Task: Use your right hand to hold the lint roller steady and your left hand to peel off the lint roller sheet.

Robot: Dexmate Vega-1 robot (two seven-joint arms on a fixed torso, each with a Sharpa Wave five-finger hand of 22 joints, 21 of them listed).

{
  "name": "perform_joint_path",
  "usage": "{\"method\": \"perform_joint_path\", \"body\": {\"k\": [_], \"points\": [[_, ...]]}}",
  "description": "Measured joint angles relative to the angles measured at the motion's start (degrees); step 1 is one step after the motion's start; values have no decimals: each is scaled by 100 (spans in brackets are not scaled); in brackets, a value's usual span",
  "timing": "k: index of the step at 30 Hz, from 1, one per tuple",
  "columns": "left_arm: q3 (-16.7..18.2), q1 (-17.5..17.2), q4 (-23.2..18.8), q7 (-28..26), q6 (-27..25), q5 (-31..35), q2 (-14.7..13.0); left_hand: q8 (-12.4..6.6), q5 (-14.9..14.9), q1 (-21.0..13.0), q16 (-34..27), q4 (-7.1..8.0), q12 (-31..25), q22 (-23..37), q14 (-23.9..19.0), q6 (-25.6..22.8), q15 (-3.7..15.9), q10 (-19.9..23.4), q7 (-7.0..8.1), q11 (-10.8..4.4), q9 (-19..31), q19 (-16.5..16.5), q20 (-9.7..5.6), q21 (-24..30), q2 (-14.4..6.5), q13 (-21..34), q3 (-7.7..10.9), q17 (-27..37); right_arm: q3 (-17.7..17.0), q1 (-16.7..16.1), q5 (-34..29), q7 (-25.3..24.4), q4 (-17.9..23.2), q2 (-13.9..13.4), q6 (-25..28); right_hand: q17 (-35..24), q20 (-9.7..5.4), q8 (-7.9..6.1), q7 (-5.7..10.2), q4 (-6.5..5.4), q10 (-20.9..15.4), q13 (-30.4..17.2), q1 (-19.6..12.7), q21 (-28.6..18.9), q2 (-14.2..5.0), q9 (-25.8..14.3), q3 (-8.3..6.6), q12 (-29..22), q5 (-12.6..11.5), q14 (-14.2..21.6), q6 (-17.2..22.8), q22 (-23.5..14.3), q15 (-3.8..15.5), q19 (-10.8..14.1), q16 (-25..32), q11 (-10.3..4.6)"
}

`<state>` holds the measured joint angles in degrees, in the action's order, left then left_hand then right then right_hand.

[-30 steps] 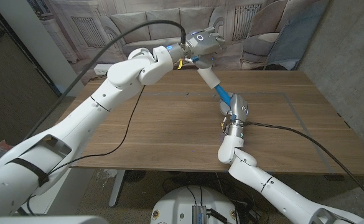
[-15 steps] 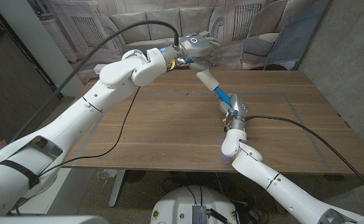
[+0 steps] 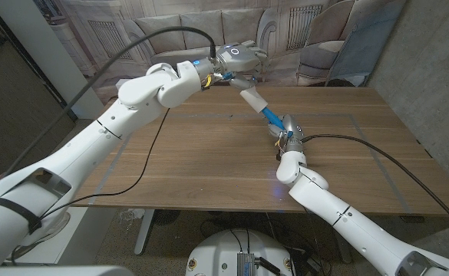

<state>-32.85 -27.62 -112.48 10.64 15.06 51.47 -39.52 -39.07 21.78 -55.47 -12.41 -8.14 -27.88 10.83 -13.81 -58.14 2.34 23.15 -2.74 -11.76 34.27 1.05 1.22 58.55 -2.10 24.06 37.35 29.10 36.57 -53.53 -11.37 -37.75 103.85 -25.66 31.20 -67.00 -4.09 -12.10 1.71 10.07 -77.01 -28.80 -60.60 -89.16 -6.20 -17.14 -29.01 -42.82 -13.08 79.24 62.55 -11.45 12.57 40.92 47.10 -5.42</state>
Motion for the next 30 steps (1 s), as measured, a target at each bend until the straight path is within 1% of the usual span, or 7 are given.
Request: {"method": "perform_joint_path", "body": {"k": [4,7,9,11,25,27,30], "points": [[1,0,50,-62,16,-33,-35,-2,73,16,0,-6,0,-19,0,0,0,-8,0,8,116,0,0,0,16,0,25,0,-31,52,206,238,20,-13,131,-32,-1,-1,0,4,-13,14,-15,0,15,-4,-4,-33,0,1,0,0,-1,41,50,11],[2,3,69,-106,31,-55,-42,-64,85,31,0,8,0,-19,0,1,0,-8,-1,9,131,0,0,40,30,0,40,0,-46,78,275,303,22,-17,173,-53,14,-21,-1,3,-50,14,-15,0,15,-5,-4,-41,45,21,0,22,-21,67,80,8],[2,7,76,-135,45,-67,-54,-65,86,31,0,-8,0,-19,0,1,0,-8,-1,9,134,0,1,39,30,0,57,2,-54,96,314,338,23,-18,204,-76,9,-22,-1,-3,-70,14,-15,0,15,-5,-59,-63,45,29,-1,27,-29,72,80,10],[2,11,84,-162,52,-72,-65,-89,112,47,0,-15,0,-19,0,1,0,-7,-1,10,146,0,1,40,44,-1,63,26,-59,111,366,382,23,-18,258,-80,9,-22,-2,-3,-71,14,-15,0,15,-6,-60,-63,46,30,-2,27,-30,72,101,10],[5,23,98,-320,109,-108,-102,-141,199,79,0,15,0,-18,0,34,0,-17,26,21,134,0,1,39,42,-1,127,45,-91,171,535,450,-26,16,400,-100,-10,-21,-11,4,-81,40,-53,0,52,-32,-99,-107,90,38,-11,27,-38,93,160,19],[5,23,98,-348,118,-113,-102,-141,199,101,0,15,-5,-17,0,35,0,-17,25,21,134,2,-1,40,36,-1,127,53,-108,172,535,450,-34,29,400,-132,-13,-21,-11,3,-81,48,-61,0,59,-42,-145,-147,91,38,-11,27,-38,158,202,20],[22,16,98,-383,128,-120,-109,-141,209,101,0,15,-32,-17,0,36,0,-12,24,16,134,32,-31,40,36,-1,127,53,-134,172,639,453,-52,48,442,-172,-30,-34,-11,3,-80,56,-69,0,66,-57,-145,-170,94,38,-11,26,-38,176,249,20]]}}
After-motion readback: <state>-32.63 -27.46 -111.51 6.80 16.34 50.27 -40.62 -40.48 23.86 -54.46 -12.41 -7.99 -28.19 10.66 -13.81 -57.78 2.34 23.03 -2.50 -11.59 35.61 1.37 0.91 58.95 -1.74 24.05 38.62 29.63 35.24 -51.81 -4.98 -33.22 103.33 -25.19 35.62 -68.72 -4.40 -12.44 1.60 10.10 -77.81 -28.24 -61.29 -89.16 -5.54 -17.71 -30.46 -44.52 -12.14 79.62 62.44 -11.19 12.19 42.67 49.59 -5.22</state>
